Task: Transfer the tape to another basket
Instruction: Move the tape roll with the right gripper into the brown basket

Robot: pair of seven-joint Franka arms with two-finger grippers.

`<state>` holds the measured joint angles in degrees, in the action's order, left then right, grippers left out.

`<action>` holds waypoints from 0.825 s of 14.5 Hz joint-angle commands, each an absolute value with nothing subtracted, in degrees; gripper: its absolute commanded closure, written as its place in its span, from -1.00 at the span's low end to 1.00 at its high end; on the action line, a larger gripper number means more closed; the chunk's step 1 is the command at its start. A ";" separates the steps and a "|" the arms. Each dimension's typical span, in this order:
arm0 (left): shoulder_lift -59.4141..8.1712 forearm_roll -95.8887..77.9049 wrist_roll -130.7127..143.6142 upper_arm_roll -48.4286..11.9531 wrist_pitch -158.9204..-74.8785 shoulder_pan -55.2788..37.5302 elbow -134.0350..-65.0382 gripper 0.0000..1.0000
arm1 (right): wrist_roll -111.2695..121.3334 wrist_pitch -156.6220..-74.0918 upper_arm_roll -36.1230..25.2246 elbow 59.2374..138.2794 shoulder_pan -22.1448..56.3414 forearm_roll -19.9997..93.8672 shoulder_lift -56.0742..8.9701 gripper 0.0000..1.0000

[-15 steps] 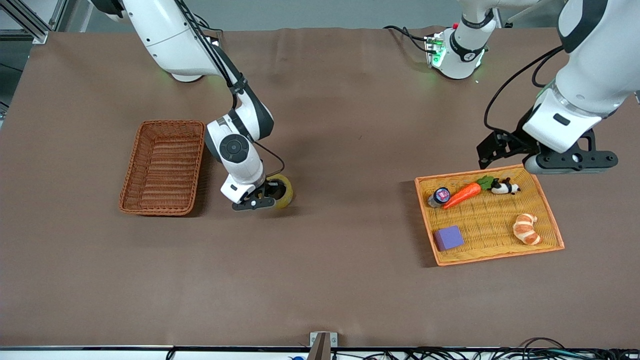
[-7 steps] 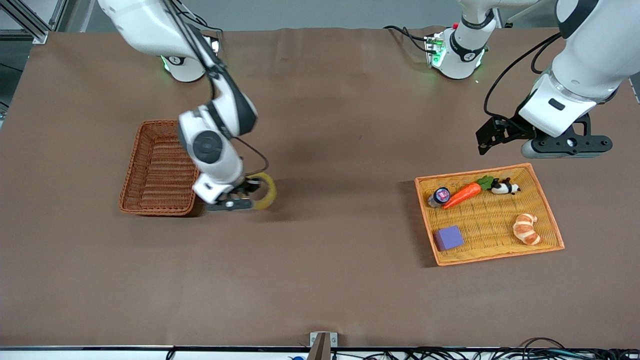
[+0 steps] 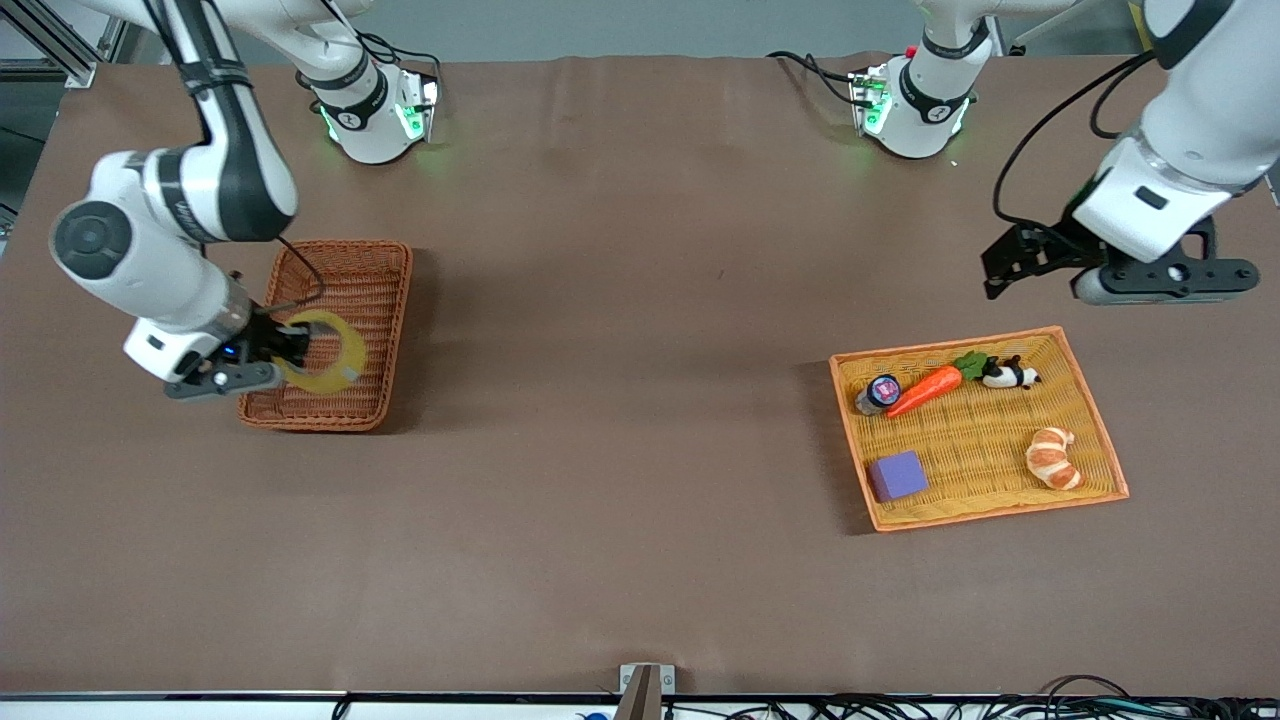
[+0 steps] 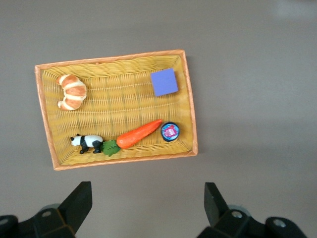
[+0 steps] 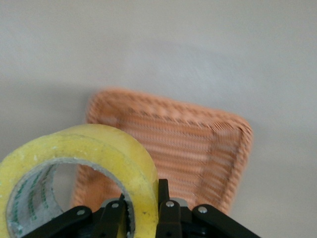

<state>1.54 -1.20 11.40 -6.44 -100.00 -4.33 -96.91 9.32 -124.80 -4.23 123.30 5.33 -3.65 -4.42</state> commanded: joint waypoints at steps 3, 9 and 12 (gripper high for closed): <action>3.25 -3.16 9.32 -3.34 -101.16 -5.71 -99.23 -1.00 | 12.39 -135.23 -2.81 136.73 1.41 -5.19 -1.58 0.99; 2.64 -2.46 9.67 0.00 -100.72 -7.82 -99.05 -1.00 | 12.57 -152.13 -2.90 144.23 -1.93 -7.91 -6.06 0.95; 2.37 -2.11 10.36 0.17 -100.63 -7.38 -98.53 -1.00 | 12.66 -153.89 -2.81 144.23 -2.64 -8.61 -7.82 0.54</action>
